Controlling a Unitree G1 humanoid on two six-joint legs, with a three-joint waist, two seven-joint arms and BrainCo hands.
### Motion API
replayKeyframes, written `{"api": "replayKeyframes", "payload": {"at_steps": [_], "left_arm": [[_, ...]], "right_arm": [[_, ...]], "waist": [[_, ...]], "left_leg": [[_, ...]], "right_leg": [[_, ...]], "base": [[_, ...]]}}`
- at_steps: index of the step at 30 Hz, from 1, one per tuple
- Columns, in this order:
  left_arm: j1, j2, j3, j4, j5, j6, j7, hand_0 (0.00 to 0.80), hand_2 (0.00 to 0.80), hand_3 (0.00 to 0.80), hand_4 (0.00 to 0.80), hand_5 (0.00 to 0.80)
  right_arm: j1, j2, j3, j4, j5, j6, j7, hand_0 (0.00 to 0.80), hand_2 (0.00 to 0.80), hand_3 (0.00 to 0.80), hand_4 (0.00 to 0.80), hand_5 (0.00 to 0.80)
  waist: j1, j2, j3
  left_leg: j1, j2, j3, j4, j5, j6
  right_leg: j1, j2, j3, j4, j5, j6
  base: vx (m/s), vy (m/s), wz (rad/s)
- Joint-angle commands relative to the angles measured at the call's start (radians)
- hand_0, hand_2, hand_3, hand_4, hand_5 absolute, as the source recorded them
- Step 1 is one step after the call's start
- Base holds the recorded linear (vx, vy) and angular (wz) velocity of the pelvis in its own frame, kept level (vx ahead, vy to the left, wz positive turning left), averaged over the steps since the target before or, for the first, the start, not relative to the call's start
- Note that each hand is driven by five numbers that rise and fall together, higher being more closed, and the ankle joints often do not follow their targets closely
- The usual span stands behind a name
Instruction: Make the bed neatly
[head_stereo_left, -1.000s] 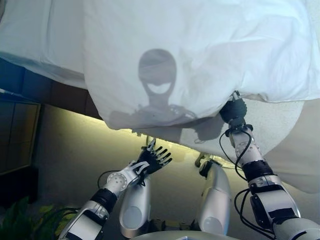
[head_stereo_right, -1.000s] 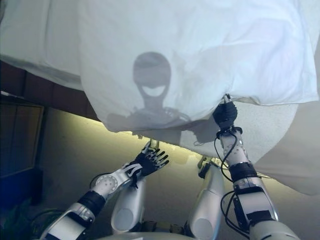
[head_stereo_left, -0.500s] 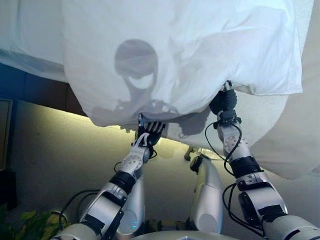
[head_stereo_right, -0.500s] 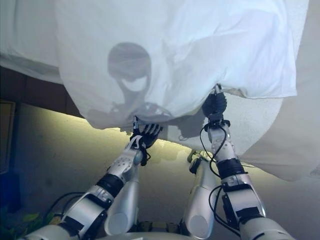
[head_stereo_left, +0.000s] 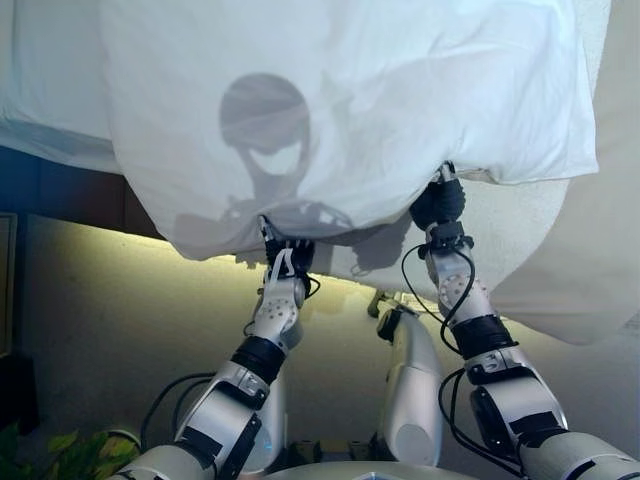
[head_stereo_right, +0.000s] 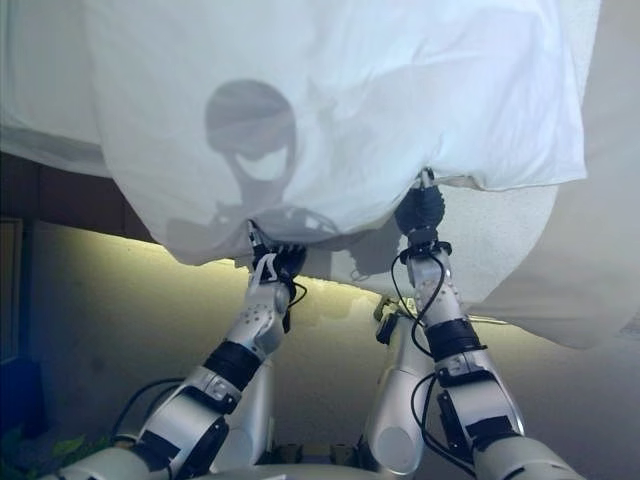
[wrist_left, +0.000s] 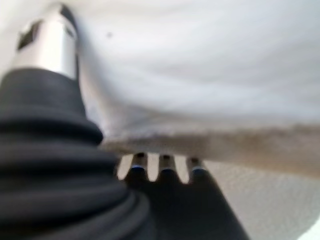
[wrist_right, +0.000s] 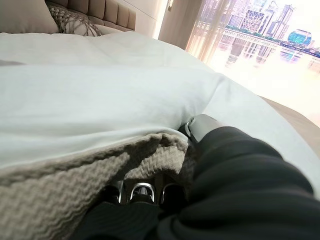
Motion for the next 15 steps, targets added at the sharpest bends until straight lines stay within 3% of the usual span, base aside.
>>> {"api": "replayKeyframes", "payload": {"at_steps": [1, 8, 15], "left_arm": [[-0.06, -0.038, -0.027, -0.104, 0.006, 0.014, 0.007, 0.0, 0.0, 0.0, 0.0, 0.0], [-0.088, -0.027, -0.056, -0.101, 0.006, -0.012, -0.032, 0.0, 0.0, 0.0, 0.0, 0.0], [-0.131, -0.026, -0.037, -0.12, 0.006, -0.049, -0.103, 0.0, 0.0, 0.0, 0.0, 0.0]], "right_arm": [[0.009, -0.036, -0.016, -0.15, -0.044, -0.026, 0.048, 0.8, 0.8, 0.8, 0.8, 0.8], [0.004, -0.027, 0.019, -0.169, -0.049, -0.028, 0.033, 0.8, 0.8, 0.8, 0.8, 0.8], [-0.009, -0.015, 0.045, -0.161, -0.055, -0.026, 0.032, 0.8, 0.8, 0.8, 0.8, 0.8]], "waist": [[-0.001, 0.042, -0.001], [-0.01, 0.036, -0.001], [-0.022, 0.035, -0.001]], "left_leg": [[0.036, 0.027, 0.065, -0.104, 0.102, -0.014], [0.044, 0.034, 0.077, -0.117, 0.107, -0.014], [0.053, 0.041, 0.091, -0.132, 0.112, -0.017]], "right_leg": [[0.023, -0.05, 0.041, 0.024, 0.122, 0.094], [0.032, -0.044, 0.04, 0.007, 0.127, 0.091], [0.034, -0.037, 0.042, 0.003, 0.126, 0.087]], "base": [[0.0, 0.0, 0.0], [0.0, 0.0, 0.0], [-0.005, 0.033, -0.05]]}}
